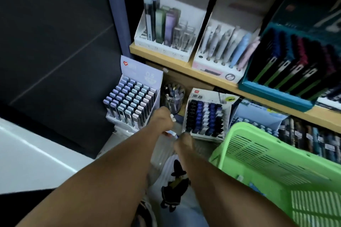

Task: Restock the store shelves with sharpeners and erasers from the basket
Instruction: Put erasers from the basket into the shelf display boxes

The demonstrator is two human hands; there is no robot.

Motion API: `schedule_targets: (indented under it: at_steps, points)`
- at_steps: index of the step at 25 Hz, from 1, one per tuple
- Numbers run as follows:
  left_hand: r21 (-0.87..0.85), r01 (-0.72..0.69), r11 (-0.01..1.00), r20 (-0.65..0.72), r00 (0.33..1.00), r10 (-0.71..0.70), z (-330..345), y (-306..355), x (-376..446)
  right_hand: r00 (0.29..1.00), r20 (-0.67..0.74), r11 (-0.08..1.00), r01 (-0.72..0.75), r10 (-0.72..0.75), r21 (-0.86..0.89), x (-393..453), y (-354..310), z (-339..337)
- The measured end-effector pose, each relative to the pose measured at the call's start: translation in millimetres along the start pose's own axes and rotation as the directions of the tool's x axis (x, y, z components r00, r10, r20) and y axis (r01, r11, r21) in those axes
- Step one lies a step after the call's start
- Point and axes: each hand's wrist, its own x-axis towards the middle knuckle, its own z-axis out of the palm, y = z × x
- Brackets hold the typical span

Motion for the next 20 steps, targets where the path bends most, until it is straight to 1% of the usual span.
schedule_targets:
  at_steps: [2, 4, 5, 6, 8, 9, 10, 12, 13, 14, 16, 18, 20]
  points:
    - [-0.063, -0.057, 0.996, 0.019, 0.998, 0.059, -21, 7, -20, 0.996, 0.016, 0.992, 0.087, -0.088, 0.087, -6, -14, -35]
    - [-0.156, -0.112, 0.981, 0.036, 0.992, 0.119, -48, 20, -46, 0.982, 0.011, 0.974, 0.188, -0.191, 0.125, -17, -27, -78]
    - [-0.229, -0.132, 0.964, 0.015, 0.990, 0.139, -63, 28, -63, 0.965, 0.005, 0.944, 0.256, -0.263, 0.206, -28, -33, -99]
    - [-0.310, -0.145, 0.940, -0.017, 0.989, 0.147, -78, 36, -81, 0.938, -0.016, 0.888, 0.333, -0.346, 0.317, -40, -35, -117]
    - [-0.425, -0.165, 0.890, -0.041, 0.986, 0.163, -104, 56, -121, 0.859, -0.041, 0.720, 0.453, -0.510, 0.525, -75, -40, -161]
    - [-0.451, -0.187, 0.873, -0.042, 0.981, 0.189, -115, 66, -138, 0.807, -0.039, 0.648, 0.502, -0.589, 0.573, -92, -42, -182]
    - [-0.469, -0.206, 0.859, -0.033, 0.976, 0.216, -124, 76, -155, 0.749, -0.034, 0.585, 0.545, -0.662, 0.601, -105, -46, -200]
    - [-0.495, -0.240, 0.835, -0.024, 0.965, 0.263, -142, 94, -186, 0.644, -0.050, 0.493, 0.631, -0.764, 0.598, -132, -55, -235]
    - [-0.502, -0.261, 0.825, -0.025, 0.957, 0.289, -150, 103, -200, 0.604, -0.067, 0.461, 0.670, -0.794, 0.582, -145, -60, -252]
    - [-0.510, -0.285, 0.811, -0.031, 0.949, 0.314, -158, 111, -212, 0.580, -0.089, 0.437, 0.696, -0.809, 0.570, -155, -65, -266]
    - [-0.569, -0.339, 0.749, -0.080, 0.929, 0.360, -170, 129, -232, 0.556, -0.168, 0.384, 0.732, -0.814, 0.563, -175, -75, -291]
    - [-0.652, -0.393, 0.648, -0.182, 0.911, 0.370, -176, 148, -245, 0.563, -0.270, 0.331, 0.740, -0.781, 0.586, -188, -87, -311]
    - [-0.701, -0.460, 0.544, -0.295, 0.882, 0.366, -179, 165, -252, 0.594, -0.358, 0.290, 0.726, -0.720, 0.623, -200, -99, -328]
